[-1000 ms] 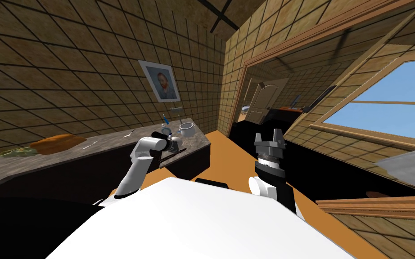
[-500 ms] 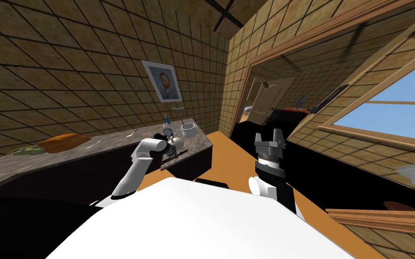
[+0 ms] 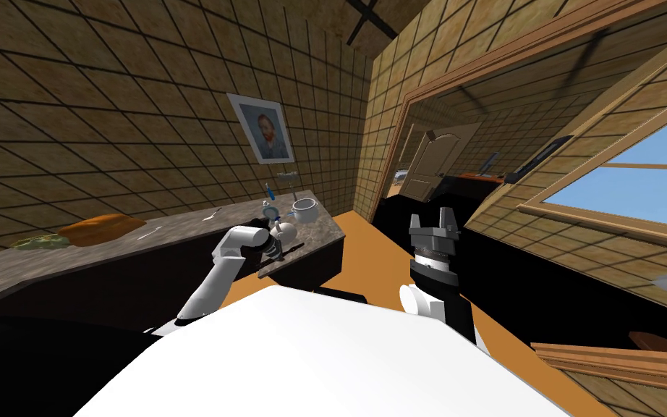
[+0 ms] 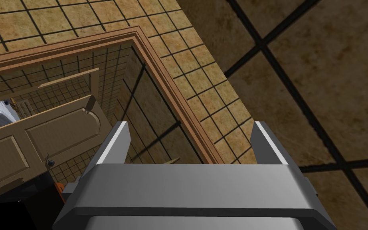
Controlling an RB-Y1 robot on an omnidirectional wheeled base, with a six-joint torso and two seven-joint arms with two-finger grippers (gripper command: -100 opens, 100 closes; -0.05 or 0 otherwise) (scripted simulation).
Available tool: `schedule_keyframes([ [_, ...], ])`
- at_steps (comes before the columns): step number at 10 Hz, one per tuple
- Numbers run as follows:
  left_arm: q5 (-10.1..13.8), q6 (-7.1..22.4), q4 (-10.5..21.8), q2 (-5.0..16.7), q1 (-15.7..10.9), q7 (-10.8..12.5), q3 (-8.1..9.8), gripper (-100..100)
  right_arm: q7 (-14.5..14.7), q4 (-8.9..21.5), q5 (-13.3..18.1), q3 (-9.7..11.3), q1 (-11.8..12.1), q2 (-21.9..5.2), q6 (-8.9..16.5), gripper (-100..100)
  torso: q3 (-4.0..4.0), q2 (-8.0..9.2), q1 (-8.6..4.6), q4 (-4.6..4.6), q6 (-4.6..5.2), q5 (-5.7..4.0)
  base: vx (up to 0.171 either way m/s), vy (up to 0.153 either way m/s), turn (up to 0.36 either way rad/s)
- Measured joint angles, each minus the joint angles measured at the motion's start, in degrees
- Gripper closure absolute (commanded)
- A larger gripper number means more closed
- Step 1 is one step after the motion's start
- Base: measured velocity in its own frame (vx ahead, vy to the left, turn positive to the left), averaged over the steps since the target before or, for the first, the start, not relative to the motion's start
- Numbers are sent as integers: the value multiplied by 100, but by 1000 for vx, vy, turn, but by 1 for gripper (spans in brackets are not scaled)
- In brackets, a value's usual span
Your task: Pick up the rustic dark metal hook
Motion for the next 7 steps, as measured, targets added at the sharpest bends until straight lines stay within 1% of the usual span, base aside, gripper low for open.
schedule_keyframes([
  [3, -103, -273, 299, -49, -14, -130, -55, -100, 0, 0, 0, 0, 0, 0, 0, 0, 2, 3, -4, 1, 0, -2, -2, -10, -7],
  [4, -107, -294, 309, -52, -13, -140, -57, 100, 0, 0, 0, 0, 0, 0, 0, 0, 2, 3, -3, 1, 0, -2, 0, 0, 0],
  [7, -106, -288, 309, -52, -12, -134, -56, 100, 0, 0, 0, 0, 0, 0, 0, 0, 0, 0, 6, 1, 1, 2, 0, 0, 0],
])
